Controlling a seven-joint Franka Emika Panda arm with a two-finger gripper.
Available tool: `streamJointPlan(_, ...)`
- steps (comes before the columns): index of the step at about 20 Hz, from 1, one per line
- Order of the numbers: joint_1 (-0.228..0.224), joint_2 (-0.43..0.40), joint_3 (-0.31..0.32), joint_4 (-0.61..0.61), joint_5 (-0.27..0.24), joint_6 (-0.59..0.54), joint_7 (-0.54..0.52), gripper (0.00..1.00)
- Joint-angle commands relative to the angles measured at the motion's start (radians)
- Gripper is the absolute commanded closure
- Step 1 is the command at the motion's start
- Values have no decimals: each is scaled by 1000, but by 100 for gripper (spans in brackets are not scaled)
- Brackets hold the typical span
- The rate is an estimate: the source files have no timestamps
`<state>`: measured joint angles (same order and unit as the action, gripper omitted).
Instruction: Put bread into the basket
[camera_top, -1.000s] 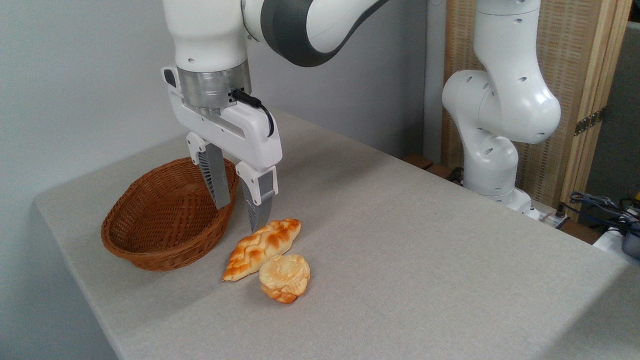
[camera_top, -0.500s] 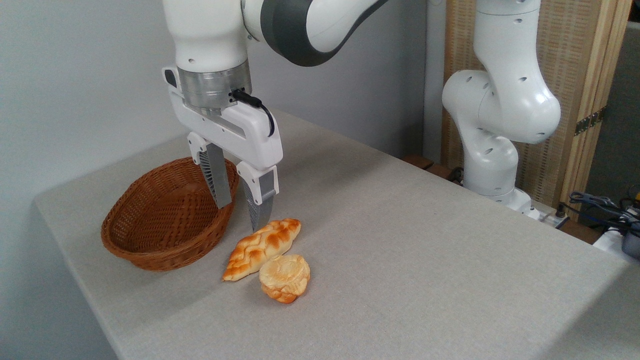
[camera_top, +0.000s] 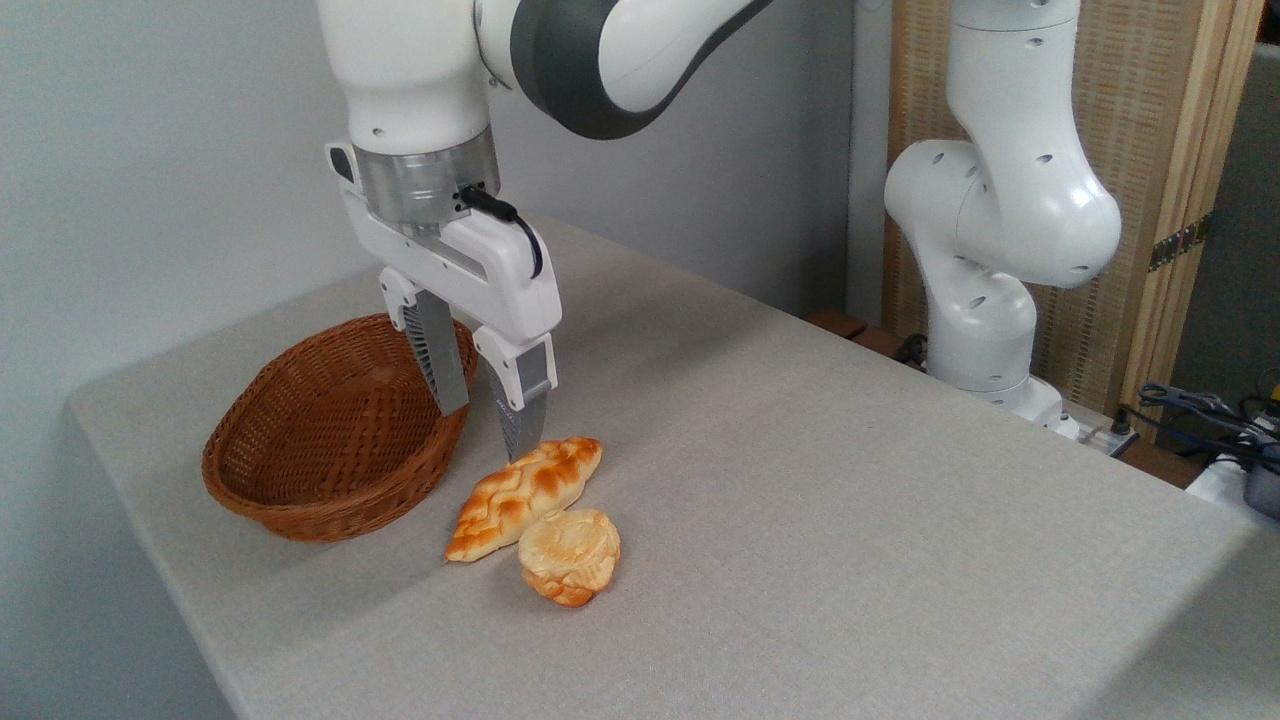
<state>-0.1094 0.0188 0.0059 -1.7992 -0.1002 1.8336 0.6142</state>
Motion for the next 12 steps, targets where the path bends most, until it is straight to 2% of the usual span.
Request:
streamJointPlan(1, -6, -3, 3, -49, -13, 9, 32, 0)
streamJointPlan(4, -9, -8, 3, -100, 8, 56, 50, 0)
streamJointPlan(7, -6, -10, 12, -124, 103, 93, 107, 0)
streamJointPlan(12, 5, -2, 23, -161, 141, 119, 145, 0)
